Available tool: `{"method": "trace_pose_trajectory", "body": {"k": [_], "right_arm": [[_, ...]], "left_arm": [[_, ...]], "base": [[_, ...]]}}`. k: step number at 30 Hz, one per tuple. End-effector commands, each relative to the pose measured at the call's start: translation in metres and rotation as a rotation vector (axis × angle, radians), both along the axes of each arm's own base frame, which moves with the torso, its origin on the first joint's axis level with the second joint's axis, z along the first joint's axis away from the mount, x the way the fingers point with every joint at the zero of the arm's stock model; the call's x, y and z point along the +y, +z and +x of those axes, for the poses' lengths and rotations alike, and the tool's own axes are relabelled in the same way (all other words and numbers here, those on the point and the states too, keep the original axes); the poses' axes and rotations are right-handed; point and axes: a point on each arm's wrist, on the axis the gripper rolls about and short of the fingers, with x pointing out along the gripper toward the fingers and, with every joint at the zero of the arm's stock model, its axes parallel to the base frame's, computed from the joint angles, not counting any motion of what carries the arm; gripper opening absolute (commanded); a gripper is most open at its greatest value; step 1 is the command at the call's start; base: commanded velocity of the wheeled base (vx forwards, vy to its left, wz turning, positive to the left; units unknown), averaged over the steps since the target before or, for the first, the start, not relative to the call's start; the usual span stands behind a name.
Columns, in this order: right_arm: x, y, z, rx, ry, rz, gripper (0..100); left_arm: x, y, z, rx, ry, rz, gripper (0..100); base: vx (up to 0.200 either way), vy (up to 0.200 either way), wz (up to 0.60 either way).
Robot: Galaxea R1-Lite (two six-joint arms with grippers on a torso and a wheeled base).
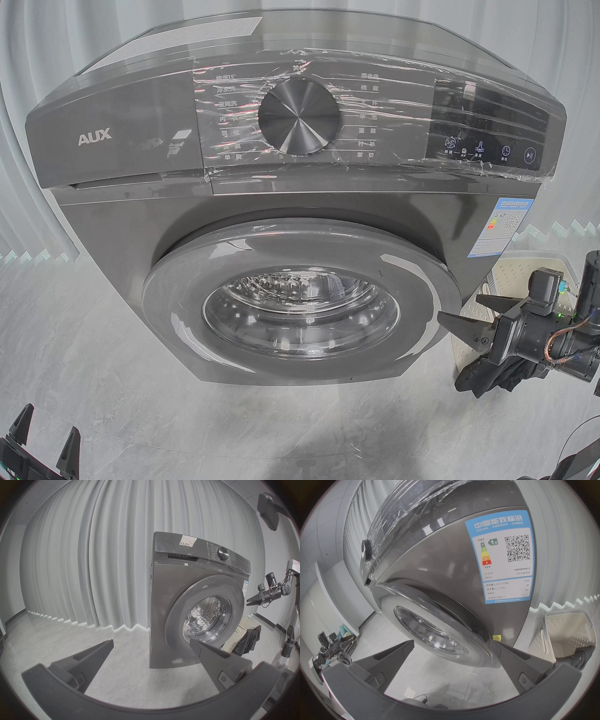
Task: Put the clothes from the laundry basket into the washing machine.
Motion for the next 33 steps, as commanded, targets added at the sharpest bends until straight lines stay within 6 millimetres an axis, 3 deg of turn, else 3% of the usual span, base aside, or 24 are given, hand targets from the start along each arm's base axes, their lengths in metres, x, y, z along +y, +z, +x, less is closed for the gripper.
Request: {"method": "trace_pose_trajectory", "body": {"k": [1, 21, 28, 33], "right_arm": [[0.007, -0.013, 0.015, 0.002, 0.01, -0.046, 100], [0.018, -0.027, 0.033, -0.057, 0.07, -0.053, 100], [0.005, -0.029, 0.007, -0.056, 0.096, -0.057, 100], [-0.001, -0.025, 0.002, -0.087, 0.09, -0.069, 100]], "left_arm": [[0.0, -0.005, 0.0, 0.001, 0.0, -0.001, 100], [0.0, -0.005, 0.0, 0.001, 0.0, -0.001, 100], [0.0, -0.005, 0.0, 0.001, 0.0, -0.001, 100], [0.0, -0.005, 0.0, 0.001, 0.0, -0.001, 100]], "base": [[0.0, 0.0, 0.0], [0.0, 0.0, 0.0], [0.0, 0.0, 0.0], [0.0, 0.0, 0.0]]}}
